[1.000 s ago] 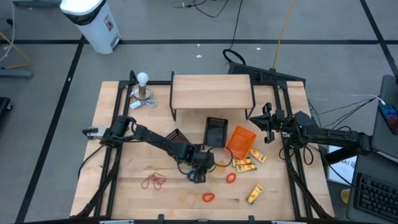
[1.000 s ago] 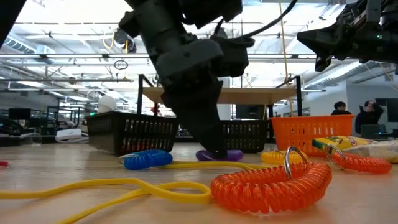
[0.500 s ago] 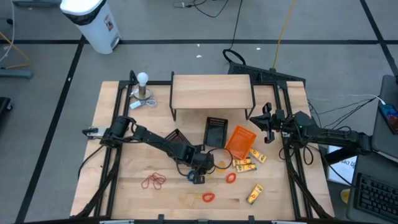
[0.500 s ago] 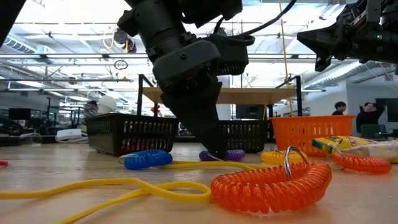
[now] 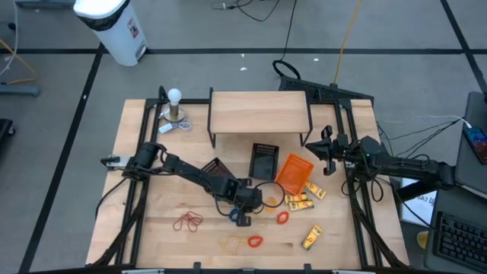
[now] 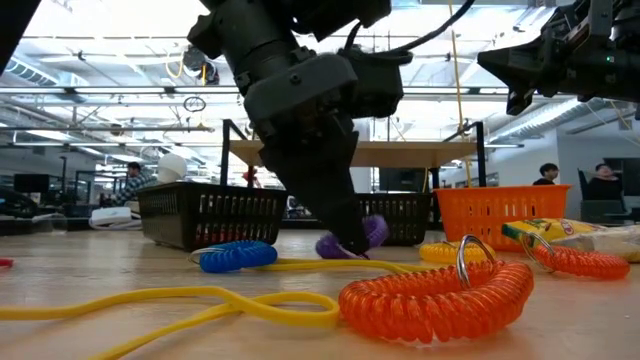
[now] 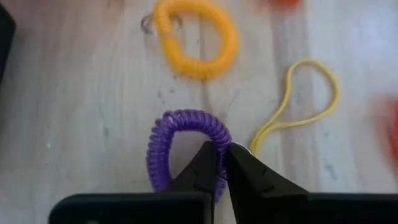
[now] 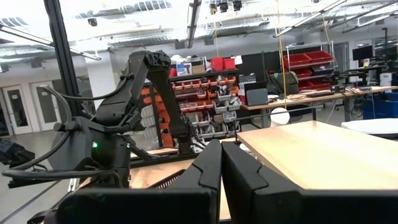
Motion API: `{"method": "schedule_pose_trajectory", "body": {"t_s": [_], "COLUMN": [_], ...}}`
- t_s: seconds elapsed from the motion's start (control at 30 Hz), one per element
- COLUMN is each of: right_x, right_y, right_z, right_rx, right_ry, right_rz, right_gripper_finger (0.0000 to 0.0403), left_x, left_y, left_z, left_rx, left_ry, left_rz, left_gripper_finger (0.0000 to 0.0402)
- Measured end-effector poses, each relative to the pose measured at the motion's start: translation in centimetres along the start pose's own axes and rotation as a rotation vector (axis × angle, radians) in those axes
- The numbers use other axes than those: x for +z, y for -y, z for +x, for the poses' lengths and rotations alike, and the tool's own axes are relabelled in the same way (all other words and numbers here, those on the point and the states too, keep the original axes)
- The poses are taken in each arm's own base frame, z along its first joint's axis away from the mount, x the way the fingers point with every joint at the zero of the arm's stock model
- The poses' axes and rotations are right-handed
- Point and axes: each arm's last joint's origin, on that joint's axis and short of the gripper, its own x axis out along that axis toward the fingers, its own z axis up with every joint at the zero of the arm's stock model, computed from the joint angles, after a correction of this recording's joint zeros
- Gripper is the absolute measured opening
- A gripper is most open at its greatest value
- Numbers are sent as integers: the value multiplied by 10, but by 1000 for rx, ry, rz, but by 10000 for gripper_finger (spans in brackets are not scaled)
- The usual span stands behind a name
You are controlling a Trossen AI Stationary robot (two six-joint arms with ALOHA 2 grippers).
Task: Pick & Place Office Desk Supplies
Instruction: Put the purple spring keychain into the right black bin
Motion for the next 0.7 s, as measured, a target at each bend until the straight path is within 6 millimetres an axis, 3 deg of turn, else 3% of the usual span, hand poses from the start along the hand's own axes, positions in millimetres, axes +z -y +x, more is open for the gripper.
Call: {"method": "schedule_pose_trajectory", "body": {"t_s": [0.2,0.4,0.53,0.7], "right_x": [-1,-2,-2,-3], "right_y": [0,0,0,0], "right_z": [0,0,0,0], "right_rx": [-2,-3,-3,-5], "right_ry": [-14,-19,-19,-29], "right_rz": [2,3,3,4], "right_gripper_finger": [4,4,4,4], "left_x": [18,33,41,41], "left_y": [10,14,17,28], "left_z": [-17,-50,-87,-152], "left_rx": [0,8,74,236], "left_ry": [91,181,261,359], "left_rz": [61,131,172,223], "left_gripper_finger": [9,6,5,4]}}
